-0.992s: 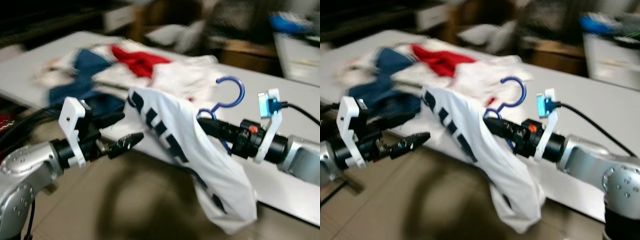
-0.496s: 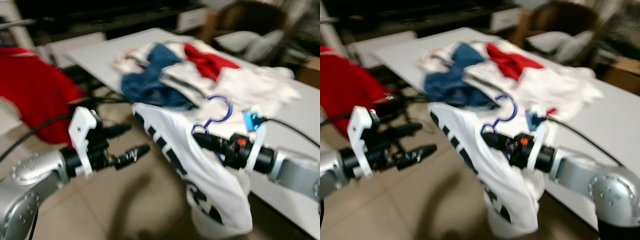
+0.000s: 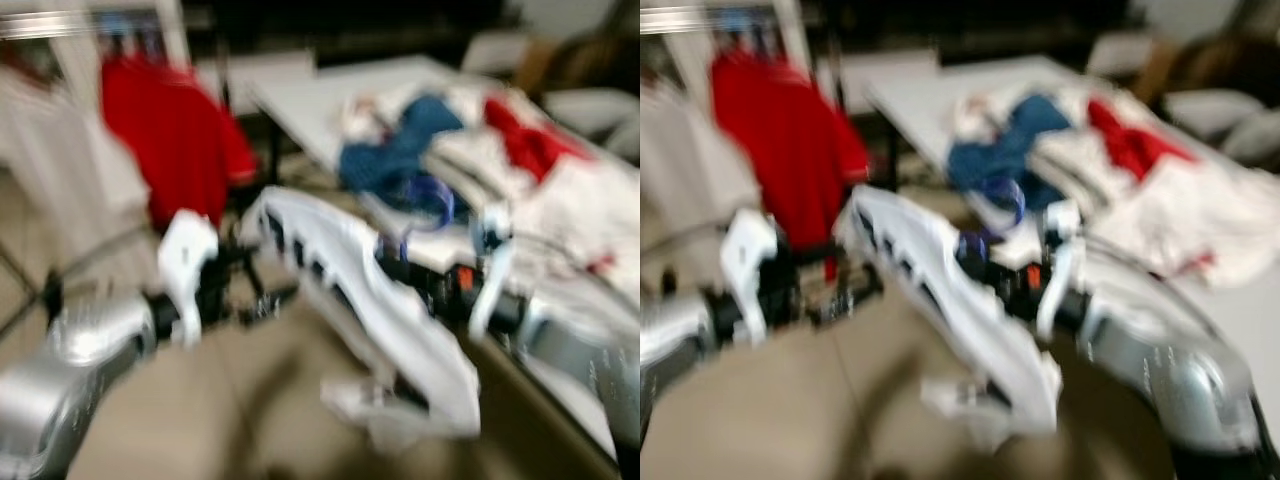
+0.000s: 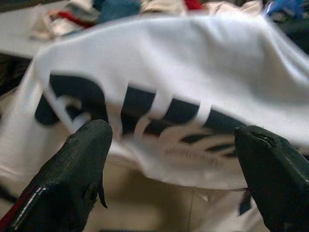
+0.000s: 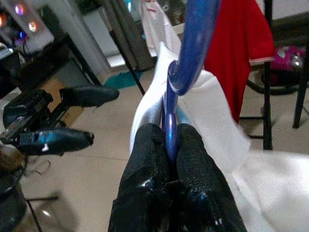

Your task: Hang hanger

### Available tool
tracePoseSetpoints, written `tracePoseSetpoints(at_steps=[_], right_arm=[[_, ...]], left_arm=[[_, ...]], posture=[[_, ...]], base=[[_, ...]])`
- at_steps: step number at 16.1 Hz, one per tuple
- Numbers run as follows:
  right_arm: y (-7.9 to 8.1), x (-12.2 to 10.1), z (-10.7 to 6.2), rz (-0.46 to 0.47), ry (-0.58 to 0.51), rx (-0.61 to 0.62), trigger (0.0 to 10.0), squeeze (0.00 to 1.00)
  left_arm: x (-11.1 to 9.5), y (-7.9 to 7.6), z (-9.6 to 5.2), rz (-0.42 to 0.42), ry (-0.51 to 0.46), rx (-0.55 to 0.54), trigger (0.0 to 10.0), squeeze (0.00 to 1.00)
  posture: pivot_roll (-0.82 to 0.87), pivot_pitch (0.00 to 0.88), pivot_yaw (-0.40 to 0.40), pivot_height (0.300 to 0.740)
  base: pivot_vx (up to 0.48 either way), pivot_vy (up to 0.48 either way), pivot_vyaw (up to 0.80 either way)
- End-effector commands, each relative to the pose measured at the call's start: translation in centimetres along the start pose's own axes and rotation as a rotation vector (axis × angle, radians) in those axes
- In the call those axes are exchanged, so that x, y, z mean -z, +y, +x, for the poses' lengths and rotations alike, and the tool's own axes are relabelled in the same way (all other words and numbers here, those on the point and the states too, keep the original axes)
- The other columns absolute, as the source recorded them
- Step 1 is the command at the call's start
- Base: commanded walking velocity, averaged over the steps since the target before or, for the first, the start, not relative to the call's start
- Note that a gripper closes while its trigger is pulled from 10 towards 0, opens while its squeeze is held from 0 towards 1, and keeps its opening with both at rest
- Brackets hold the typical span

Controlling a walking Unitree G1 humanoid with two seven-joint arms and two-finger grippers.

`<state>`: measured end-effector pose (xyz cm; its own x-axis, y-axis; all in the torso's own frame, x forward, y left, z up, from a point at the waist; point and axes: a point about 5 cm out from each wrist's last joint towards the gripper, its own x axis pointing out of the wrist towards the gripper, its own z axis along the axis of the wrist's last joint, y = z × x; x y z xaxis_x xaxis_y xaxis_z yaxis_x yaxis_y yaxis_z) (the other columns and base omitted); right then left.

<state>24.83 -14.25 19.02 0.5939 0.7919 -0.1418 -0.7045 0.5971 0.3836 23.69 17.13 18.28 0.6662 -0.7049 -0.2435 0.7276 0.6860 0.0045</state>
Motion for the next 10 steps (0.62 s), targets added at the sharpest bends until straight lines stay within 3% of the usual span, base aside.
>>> tracePoseSetpoints(at_steps=[1, 5, 7, 9, 10], right_arm=[[-0.3, -1.0, -0.3, -0.049, -0.037, 0.012, 10.0, 0.0], [-1.8, -1.3, 0.3, -0.105, -0.053, 0.062, 10.0, 0.0], [-2.9, -0.6, 0.8, -0.129, -0.03, 0.106, 10.0, 0.0], [-3.2, -0.6, 0.7, -0.136, -0.031, 0.105, 10.0, 0.0], [-3.7, -0.7, 0.5, -0.149, -0.032, 0.121, 10.0, 0.0]], left_arm=[[-0.2, -0.3, 0.0, 0.026, -0.011, 0.031, 10.0, 1.0], [-2.0, -0.5, -0.4, 0.048, -0.078, 0.141, 10.0, 1.0], [-1.8, -0.5, -0.6, 0.064, -0.063, 0.16, 10.0, 1.0], [-2.1, 0.2, -0.8, 0.075, -0.076, 0.109, 10.0, 1.0], [-2.6, 1.5, -0.7, 0.094, -0.099, 0.005, 10.0, 1.0]], posture=[[0.06, 0.0, -0.052, 0.74], [0.07, 0.0, -0.051, 0.74], [0.06, 0.0, -0.047, 0.74], [0.07, 0.0, -0.041, 0.74], [0.09, 0.0, -0.052, 0.74]], base=[[0.0, 0.0, 0.8], [0.0, 0.0, 0.8], [0.0, 0.0, 0.8], [0.0, 0.0, 0.8], [0.0, 0.0, 0.8]])
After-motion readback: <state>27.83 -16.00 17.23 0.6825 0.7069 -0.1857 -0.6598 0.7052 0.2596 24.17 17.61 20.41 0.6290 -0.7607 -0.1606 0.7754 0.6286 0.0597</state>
